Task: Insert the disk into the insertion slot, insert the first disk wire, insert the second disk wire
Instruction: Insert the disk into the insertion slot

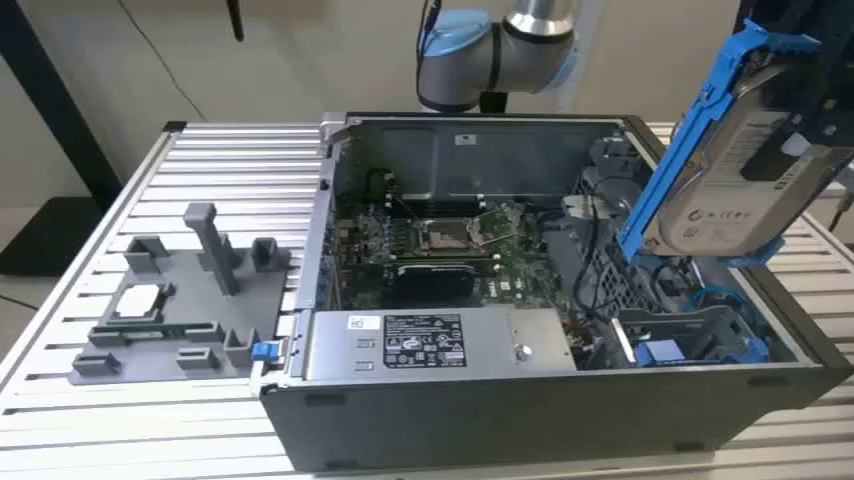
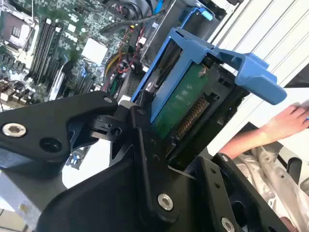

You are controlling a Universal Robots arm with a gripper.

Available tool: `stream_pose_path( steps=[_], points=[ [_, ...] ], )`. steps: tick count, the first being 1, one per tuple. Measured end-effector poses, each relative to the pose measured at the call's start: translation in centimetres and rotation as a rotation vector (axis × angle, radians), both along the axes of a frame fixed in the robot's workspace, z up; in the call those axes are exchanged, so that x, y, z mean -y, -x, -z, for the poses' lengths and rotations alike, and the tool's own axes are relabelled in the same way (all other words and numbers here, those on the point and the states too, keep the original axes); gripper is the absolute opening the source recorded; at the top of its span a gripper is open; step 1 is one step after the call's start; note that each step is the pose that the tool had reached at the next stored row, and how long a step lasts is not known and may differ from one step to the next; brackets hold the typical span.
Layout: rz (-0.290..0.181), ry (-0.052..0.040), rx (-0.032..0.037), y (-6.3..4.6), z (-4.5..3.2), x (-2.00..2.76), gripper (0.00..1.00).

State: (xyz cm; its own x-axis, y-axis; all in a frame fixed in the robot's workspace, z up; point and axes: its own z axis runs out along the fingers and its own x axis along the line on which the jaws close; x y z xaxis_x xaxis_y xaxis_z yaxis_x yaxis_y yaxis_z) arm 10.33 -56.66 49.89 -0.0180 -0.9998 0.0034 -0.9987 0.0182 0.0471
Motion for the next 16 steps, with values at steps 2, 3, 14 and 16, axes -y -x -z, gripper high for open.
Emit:
stream_pose_path(
  steps=[2, 3, 14, 16],
  points=[
    [0.000, 0.0000, 0.0000, 0.07, 0.00, 0.00, 0.00],
    [0.000, 0.0000, 0.0001, 0.14, 0.00, 0.00, 0.00],
    [0.000, 0.0000, 0.0024, 0.19, 0.23, 0.06, 0.00],
    [0.000, 0.0003, 0.0086, 0.20, 0.38, 0.21, 0.00]
  ],
)
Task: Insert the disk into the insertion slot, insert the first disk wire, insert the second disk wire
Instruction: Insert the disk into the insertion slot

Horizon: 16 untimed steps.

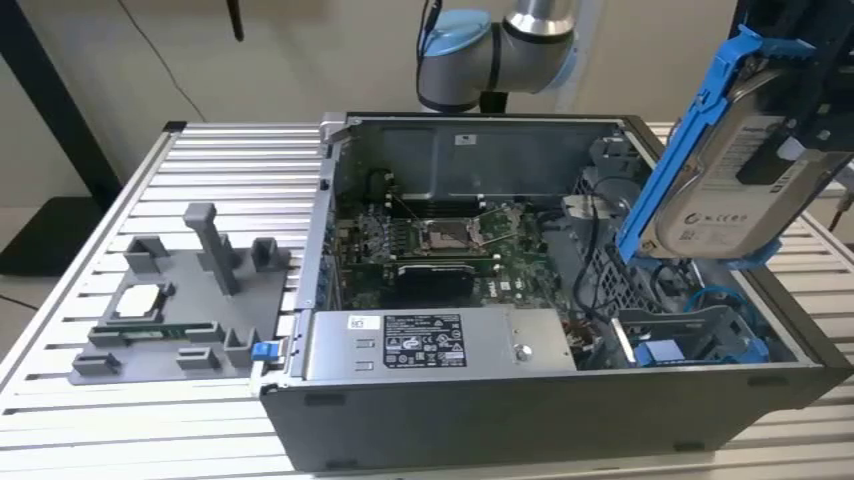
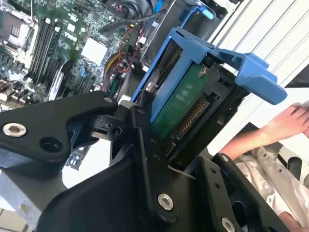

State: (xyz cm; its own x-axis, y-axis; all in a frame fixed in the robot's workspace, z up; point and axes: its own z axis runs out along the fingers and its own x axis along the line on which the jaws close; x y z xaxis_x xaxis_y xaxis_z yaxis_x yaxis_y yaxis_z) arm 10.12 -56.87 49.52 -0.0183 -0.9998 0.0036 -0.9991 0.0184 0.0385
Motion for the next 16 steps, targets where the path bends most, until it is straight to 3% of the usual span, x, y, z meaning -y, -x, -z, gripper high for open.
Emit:
stream_pose_path(
  steps=[7, 16],
  points=[
    [0.000, 0.0002, 0.0174, 0.0, 0.67, 0.66, 0.00],
    [0.000, 0.0050, 0.0342, 0.0, 1.73, 0.81, 0.00]
  ],
)
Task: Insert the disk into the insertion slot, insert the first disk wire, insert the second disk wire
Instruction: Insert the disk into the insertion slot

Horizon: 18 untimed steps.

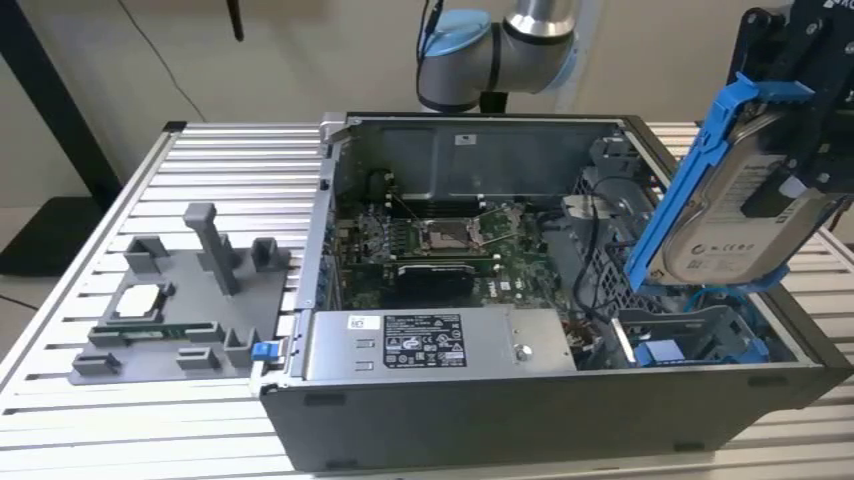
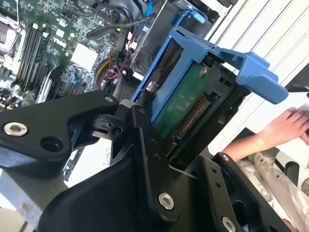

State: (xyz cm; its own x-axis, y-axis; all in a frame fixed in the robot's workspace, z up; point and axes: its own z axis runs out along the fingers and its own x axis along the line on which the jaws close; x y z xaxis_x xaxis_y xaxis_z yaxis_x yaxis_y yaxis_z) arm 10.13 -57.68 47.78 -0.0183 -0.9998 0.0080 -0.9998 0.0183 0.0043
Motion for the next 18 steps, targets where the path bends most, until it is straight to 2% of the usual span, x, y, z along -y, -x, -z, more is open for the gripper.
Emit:
stream_pose_path(
  steps=[5, 12, 18],
  points=[
    [0.000, 0.0007, 0.0048, 0.0, 0.76, 0.00, 0.00],
    [0.000, 0.0004, 0.0052, -0.2, 1.64, 0.01, 0.00],
    [0.000, 0.0005, 0.0052, -0.9, 2.56, 0.00, 0.00]
  ],
)
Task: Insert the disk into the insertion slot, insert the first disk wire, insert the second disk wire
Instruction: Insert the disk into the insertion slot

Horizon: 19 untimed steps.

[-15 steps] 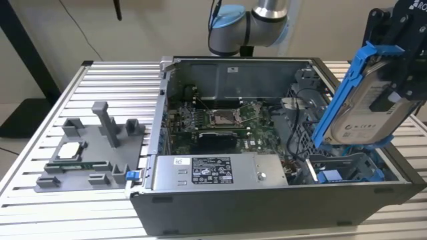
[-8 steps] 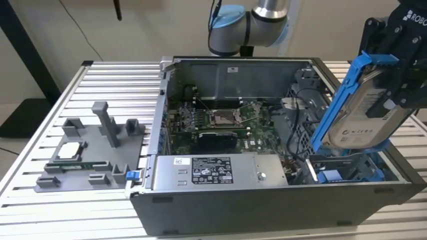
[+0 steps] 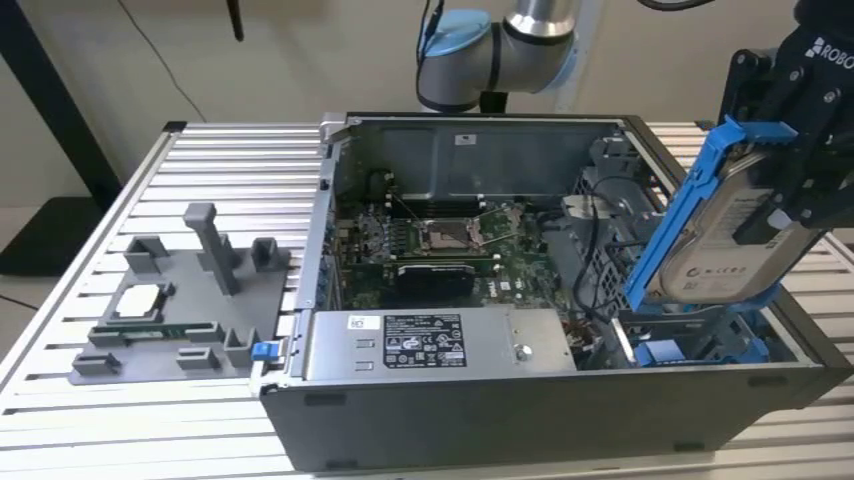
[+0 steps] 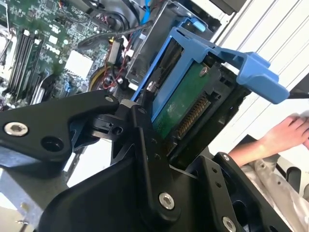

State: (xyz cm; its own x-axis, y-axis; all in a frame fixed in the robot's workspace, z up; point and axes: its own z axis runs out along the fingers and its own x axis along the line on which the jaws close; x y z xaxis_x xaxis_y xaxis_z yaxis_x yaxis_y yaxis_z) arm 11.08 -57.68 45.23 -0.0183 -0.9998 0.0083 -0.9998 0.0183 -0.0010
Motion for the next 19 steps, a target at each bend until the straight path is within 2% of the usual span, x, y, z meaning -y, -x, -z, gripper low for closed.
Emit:
stream_pose_path(
  steps=[7, 11, 19],
  points=[
    [0.000, -0.0001, 0.0000, -0.7, 0.80, 0.00, 0.00],
    [0.000, -0.0049, 0.0000, -0.8, 1.18, 0.00, 0.00],
    [0.000, -0.0320, 0.0000, -0.9, 1.97, 0.00, 0.00]
  ],
)
